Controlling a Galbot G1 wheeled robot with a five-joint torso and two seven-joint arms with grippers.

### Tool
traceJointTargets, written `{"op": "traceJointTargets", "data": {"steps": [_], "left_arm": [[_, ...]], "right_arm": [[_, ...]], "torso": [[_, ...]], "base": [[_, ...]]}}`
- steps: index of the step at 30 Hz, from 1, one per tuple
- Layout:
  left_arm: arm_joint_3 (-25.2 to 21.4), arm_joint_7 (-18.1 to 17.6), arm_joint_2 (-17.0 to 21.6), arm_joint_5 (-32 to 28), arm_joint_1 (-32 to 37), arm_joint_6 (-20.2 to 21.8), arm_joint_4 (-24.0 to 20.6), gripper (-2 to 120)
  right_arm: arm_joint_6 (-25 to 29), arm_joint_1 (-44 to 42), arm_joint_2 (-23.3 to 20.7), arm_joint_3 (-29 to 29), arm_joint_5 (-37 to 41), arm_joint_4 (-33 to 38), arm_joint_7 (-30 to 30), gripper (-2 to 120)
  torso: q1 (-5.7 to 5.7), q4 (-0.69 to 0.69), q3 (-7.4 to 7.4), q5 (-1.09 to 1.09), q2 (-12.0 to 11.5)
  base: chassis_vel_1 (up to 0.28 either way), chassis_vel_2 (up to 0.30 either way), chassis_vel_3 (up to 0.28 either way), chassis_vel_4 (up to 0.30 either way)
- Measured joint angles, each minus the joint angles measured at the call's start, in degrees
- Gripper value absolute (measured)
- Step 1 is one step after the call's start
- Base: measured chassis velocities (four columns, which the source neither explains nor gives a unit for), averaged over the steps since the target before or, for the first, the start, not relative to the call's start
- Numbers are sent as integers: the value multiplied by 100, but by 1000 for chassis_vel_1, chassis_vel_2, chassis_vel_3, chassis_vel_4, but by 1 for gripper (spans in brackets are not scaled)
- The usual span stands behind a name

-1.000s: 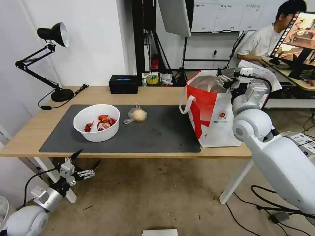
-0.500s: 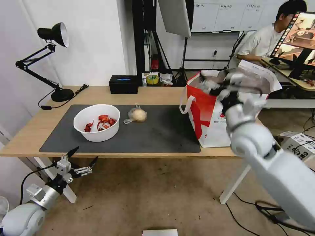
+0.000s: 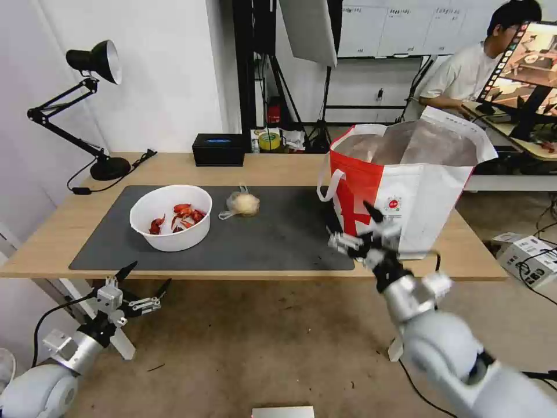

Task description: Pick up the trash from the table and place it into the takeout bag.

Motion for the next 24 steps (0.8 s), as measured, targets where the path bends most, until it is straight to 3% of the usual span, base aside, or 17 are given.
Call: {"op": "traceJointTargets", "data": {"steps": [10,24], "left_arm": [[43,21,-118,28,-18,-129,239,100],[102,47,-113,57,-57,-194,428,100]], "right_arm": [[730,-1122,805,26,-932,-760,-38,100],[831,-1206,1016,-18,-1095,-991,-3,100]], "torso": [[0,0,0,0,-1],[1,0,1,0,-1]], "base": [[0,0,0,0],[0,0,0,0]]}}
